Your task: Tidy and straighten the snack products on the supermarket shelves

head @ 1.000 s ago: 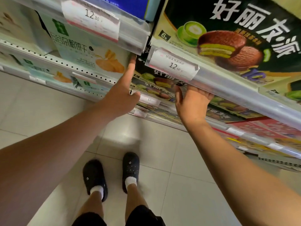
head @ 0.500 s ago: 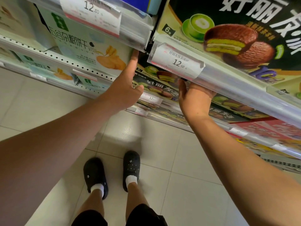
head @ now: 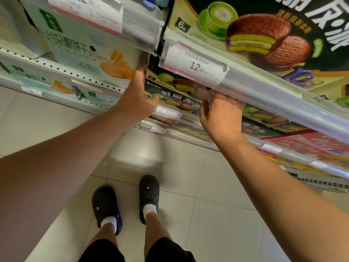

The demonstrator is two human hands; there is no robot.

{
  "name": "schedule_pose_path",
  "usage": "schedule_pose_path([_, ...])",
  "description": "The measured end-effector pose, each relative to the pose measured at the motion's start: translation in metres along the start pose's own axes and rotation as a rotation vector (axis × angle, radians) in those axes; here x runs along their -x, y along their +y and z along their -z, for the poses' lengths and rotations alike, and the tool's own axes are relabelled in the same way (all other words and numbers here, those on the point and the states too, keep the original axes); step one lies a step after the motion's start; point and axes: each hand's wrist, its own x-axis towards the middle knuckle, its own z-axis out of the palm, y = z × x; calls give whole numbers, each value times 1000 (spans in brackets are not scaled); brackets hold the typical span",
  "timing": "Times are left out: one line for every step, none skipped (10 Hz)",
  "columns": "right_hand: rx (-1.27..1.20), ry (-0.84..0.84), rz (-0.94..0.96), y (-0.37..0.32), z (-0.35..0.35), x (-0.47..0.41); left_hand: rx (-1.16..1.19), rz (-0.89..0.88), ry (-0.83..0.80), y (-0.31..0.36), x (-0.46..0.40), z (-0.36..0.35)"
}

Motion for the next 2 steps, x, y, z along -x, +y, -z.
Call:
schedule_pose_path([29,-111,36,16,3,39,-11,-10,29,-9,5,3])
schedule_pose_path([-124,-280,-34,15,20,97,-75,88,59,-7,27,0])
